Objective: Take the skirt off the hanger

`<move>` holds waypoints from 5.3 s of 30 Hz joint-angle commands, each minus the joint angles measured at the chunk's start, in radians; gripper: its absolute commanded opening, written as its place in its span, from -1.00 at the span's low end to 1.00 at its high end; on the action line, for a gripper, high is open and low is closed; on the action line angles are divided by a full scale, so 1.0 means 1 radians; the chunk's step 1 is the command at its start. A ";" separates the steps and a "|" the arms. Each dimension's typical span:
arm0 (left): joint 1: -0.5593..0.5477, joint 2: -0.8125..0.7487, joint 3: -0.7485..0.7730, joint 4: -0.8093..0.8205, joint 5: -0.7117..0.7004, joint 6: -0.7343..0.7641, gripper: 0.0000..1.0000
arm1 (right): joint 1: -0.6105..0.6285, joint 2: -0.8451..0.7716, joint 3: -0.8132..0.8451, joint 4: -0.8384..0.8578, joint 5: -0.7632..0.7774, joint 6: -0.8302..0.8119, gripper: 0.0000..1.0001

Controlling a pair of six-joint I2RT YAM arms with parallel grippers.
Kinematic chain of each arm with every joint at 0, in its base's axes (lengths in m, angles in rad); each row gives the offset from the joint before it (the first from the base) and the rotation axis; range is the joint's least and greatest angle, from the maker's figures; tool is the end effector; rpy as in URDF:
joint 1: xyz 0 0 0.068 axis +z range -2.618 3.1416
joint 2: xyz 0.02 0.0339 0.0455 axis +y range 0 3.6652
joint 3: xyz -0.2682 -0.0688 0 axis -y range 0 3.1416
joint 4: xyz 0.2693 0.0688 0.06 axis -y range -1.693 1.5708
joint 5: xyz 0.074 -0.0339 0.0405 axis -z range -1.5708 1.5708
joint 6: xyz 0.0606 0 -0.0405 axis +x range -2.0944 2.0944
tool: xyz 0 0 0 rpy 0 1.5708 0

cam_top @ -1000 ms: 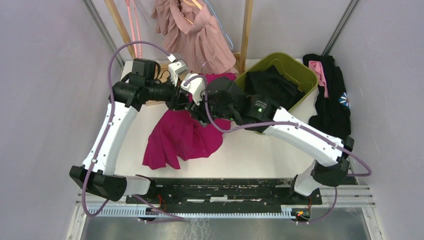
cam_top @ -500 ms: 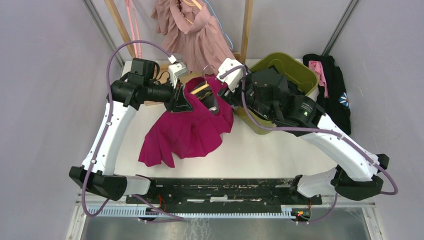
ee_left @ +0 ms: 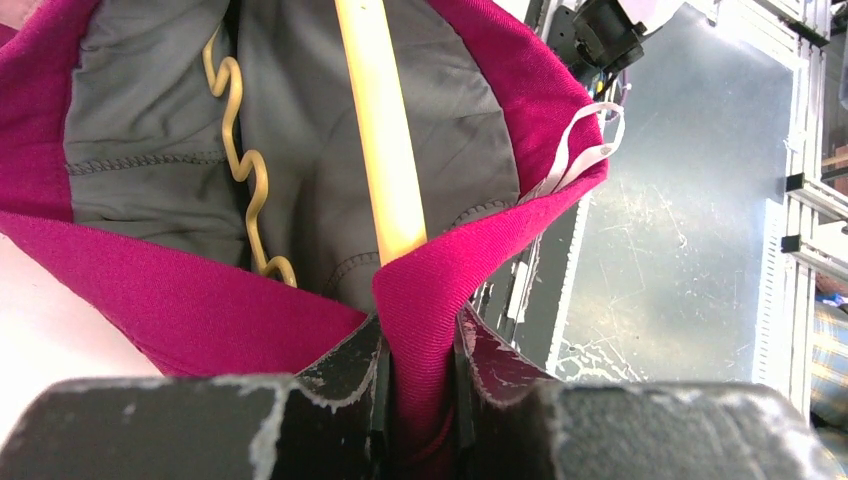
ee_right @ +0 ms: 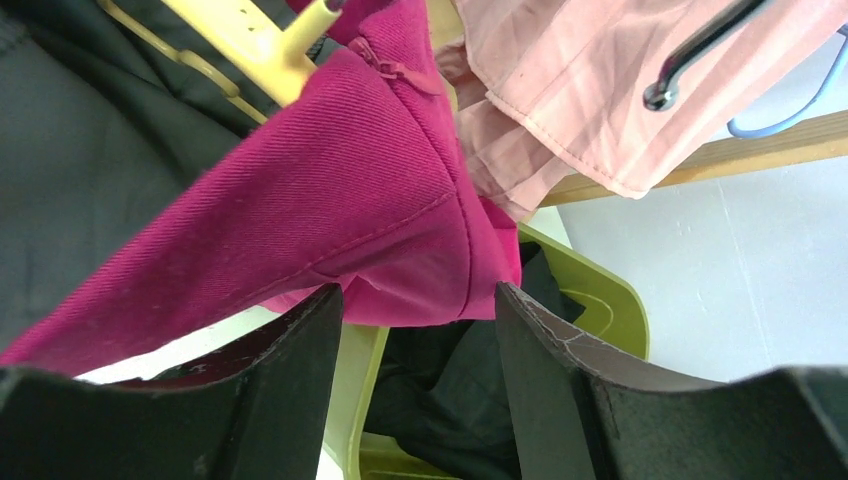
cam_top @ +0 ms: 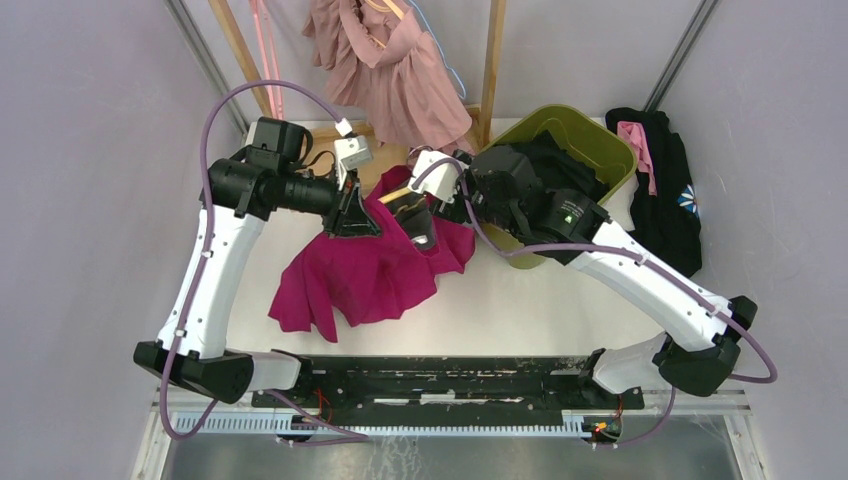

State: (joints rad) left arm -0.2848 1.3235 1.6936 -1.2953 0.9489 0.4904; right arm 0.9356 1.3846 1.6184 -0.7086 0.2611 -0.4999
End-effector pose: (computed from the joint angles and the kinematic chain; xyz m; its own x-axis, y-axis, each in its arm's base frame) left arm 0.2256 -0.1174 0.4396 -0.3781 0.3966 -0.8365 0.9194 0.2663 -0.2893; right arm 0.2121 0.2614 0.4372 0.0694 -0.6863 -0.7240 -0.6930 0.4889 -0.5299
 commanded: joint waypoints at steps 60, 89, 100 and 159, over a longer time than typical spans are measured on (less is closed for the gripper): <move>-0.020 -0.349 -0.042 0.437 -0.305 -0.355 0.64 | -0.130 -0.029 -0.068 0.246 0.010 -0.003 -0.99; -0.059 0.156 0.204 0.367 0.034 -0.124 0.49 | -0.084 -0.106 -0.073 0.106 -0.273 0.003 -0.98; -0.131 0.117 0.100 0.211 -0.079 -0.061 0.24 | -0.083 -0.080 -0.047 0.120 -0.234 -0.009 -0.98; -0.240 -0.157 -0.226 0.923 -0.747 -0.224 -0.94 | -0.076 -0.120 0.023 0.229 -0.032 0.136 0.22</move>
State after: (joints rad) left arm -0.5327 1.2011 1.4319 -0.5552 0.2447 0.3092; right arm 0.8509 1.3018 1.5452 -0.4973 0.2230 -0.4515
